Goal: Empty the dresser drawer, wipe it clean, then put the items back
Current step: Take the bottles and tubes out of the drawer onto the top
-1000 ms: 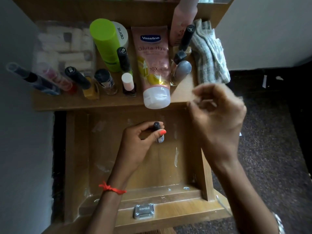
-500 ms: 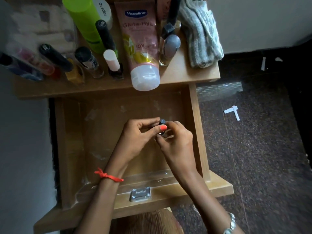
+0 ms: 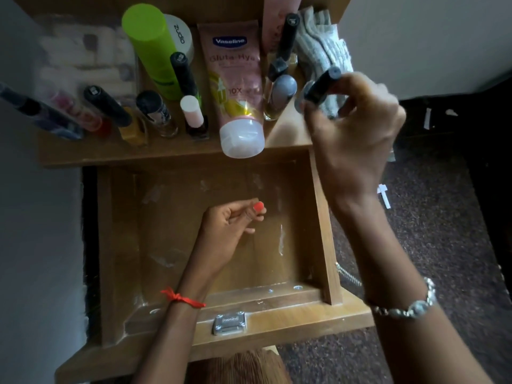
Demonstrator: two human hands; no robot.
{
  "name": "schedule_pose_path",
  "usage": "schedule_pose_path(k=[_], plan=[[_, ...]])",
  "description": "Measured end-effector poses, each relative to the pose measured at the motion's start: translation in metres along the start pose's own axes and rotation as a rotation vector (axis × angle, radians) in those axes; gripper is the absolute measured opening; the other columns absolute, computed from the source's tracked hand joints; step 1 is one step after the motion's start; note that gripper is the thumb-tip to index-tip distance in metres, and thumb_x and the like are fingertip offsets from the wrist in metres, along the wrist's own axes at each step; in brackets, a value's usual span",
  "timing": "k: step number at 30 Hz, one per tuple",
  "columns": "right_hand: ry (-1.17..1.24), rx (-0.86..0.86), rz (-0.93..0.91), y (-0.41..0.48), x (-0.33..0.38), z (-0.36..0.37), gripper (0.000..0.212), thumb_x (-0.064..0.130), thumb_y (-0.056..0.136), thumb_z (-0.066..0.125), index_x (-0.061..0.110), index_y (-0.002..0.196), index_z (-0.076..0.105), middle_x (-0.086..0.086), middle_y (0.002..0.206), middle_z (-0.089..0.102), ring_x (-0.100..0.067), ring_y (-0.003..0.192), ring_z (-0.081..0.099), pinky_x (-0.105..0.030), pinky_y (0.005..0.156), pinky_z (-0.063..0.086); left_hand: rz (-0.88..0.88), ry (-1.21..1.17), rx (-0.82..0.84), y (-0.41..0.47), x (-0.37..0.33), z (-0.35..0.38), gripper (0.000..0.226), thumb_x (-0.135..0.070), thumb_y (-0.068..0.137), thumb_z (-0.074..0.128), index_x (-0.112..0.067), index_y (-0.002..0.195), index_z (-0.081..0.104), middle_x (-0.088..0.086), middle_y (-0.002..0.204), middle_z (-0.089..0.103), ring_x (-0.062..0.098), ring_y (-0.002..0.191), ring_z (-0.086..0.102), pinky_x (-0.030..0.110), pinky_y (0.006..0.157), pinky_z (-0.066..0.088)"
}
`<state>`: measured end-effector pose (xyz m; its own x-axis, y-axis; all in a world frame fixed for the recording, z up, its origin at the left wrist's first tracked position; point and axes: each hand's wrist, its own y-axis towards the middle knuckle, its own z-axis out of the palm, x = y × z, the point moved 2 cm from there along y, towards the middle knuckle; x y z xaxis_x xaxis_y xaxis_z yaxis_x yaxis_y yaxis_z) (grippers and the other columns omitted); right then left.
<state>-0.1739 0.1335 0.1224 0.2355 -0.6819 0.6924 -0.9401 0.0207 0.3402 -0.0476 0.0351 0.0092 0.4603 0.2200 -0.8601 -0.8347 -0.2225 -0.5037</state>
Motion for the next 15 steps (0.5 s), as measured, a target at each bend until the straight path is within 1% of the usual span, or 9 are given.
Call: schedule_pose_path(k=[2,3,5,7,9,12,14,15], plan=[[-0.065,0.032,-0.025,0.006,-0.003,0.007,0.015,0.013,0.073,0.07,0.012,0.087,0.071,0.001,0.084,0.071,-0.013,0.081,0.056,0.0,0.058,0.034,-0.001,0.002,-0.003,0.0,0.003,-0.001,0.025,-0.03,0.074,0.059,-0.019,0.097,0.064,-0.004,0.087,0.07,0.002,0.076,0.068,0.016,0.062,0.054],[-0.079,0.05,-0.021,0.008,-0.007,0.011,0.016,0.012,0.072,0.069,0.012,0.088,0.071,-0.002,0.085,0.07,-0.012,0.083,0.055,0.002,0.059,0.034,-0.002,0.006,-0.008,0.0,0.005,-0.001,0.019,-0.025,0.078,0.059,-0.019,0.096,0.064,-0.004,0.087,0.07,0.002,0.076,0.068,0.016,0.062,0.054],[-0.102,0.066,-0.005,0.012,-0.013,0.016,0.017,0.012,0.072,0.069,0.012,0.089,0.07,-0.008,0.089,0.067,-0.005,0.081,0.047,0.003,0.06,0.034,-0.004,0.017,-0.024,0.001,0.008,-0.003,0.013,-0.018,0.084,0.058,-0.02,0.096,0.064,-0.004,0.086,0.07,0.002,0.075,0.068,0.016,0.062,0.054],[-0.129,0.063,-0.001,0.013,-0.017,0.02,0.018,0.012,0.073,0.069,0.012,0.091,0.069,-0.009,0.092,0.065,-0.001,0.082,0.04,0.004,0.059,0.033,-0.008,0.022,-0.041,0.001,0.01,-0.006,0.012,-0.017,0.086,0.057,-0.021,0.095,0.064,-0.004,0.085,0.07,0.003,0.075,0.068,0.016,0.061,0.054],[-0.141,0.057,-0.004,0.016,-0.018,0.023,0.02,0.014,0.073,0.068,0.013,0.092,0.069,-0.008,0.096,0.063,0.0,0.082,0.038,0.001,0.06,0.034,-0.004,0.042,-0.047,0.0,0.011,-0.008,0.012,-0.019,0.086,0.057,-0.022,0.094,0.065,-0.006,0.085,0.071,0.005,0.076,0.068,0.016,0.061,0.053],[-0.133,0.054,0.0,0.018,-0.018,0.025,0.021,0.014,0.073,0.067,0.015,0.094,0.068,-0.009,0.099,0.062,0.007,0.076,0.031,0.003,0.061,0.032,-0.007,0.054,-0.055,-0.001,0.012,-0.008,0.012,-0.02,0.086,0.057,-0.022,0.094,0.065,-0.005,0.085,0.07,0.006,0.077,0.068,0.017,0.062,0.054],[-0.15,0.056,-0.013,0.018,-0.018,0.025,0.021,0.014,0.074,0.066,0.014,0.095,0.068,-0.009,0.099,0.064,0.005,0.078,0.031,0.005,0.061,0.028,-0.007,0.055,-0.061,-0.001,0.012,-0.008,0.011,-0.019,0.086,0.057,-0.022,0.094,0.065,-0.004,0.085,0.07,0.005,0.076,0.067,0.016,0.062,0.053],[-0.161,0.052,-0.027,0.018,-0.017,0.025,0.02,0.013,0.075,0.066,0.013,0.095,0.067,-0.009,0.097,0.065,0.0,0.081,0.035,0.003,0.061,0.028,-0.008,0.06,-0.061,-0.001,0.011,-0.007,0.011,-0.019,0.087,0.057,-0.022,0.092,0.065,-0.004,0.085,0.07,0.006,0.077,0.067,0.016,0.062,0.053]])
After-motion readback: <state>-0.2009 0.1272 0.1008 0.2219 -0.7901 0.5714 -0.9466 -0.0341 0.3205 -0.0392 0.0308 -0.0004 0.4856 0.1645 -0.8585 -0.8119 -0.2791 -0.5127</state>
